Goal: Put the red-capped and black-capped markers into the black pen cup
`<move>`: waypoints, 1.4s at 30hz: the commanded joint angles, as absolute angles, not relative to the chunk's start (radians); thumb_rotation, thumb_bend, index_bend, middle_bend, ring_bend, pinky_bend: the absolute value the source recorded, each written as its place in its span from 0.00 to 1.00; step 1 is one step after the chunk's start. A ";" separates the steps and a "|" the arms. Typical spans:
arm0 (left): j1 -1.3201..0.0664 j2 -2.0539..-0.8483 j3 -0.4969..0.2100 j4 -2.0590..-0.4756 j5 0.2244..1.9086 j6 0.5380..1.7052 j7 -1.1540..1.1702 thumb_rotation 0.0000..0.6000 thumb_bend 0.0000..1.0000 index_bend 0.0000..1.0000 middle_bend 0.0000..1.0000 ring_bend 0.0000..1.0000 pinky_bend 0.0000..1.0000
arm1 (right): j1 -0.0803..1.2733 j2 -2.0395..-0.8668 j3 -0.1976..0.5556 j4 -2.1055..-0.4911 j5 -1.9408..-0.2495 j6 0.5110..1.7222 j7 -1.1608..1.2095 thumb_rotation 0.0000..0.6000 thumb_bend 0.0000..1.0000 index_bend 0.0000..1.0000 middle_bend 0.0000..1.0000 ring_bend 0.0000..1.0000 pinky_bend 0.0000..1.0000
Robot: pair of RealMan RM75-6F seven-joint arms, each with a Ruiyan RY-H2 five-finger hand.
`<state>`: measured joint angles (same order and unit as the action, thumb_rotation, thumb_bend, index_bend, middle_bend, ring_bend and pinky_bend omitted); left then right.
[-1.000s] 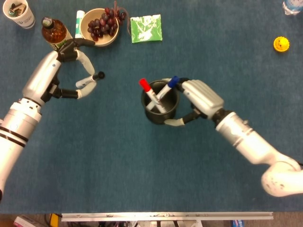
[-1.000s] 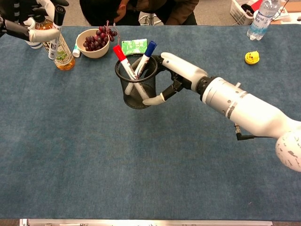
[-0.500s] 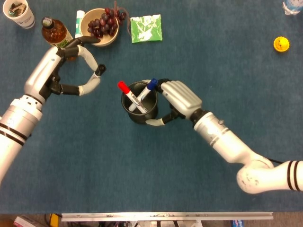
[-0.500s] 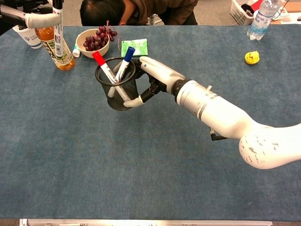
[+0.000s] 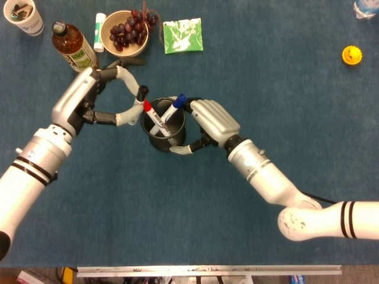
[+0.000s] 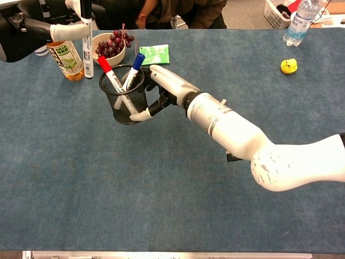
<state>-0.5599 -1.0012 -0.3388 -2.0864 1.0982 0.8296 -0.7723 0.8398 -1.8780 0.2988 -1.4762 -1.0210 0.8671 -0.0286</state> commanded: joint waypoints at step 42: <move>-0.547 -1.064 -0.315 -2.001 1.184 0.853 -0.709 1.00 0.30 0.15 0.01 0.00 0.08 | 0.801 -1.835 0.265 -1.497 -1.065 0.881 -0.007 1.00 0.37 0.50 0.43 0.29 0.23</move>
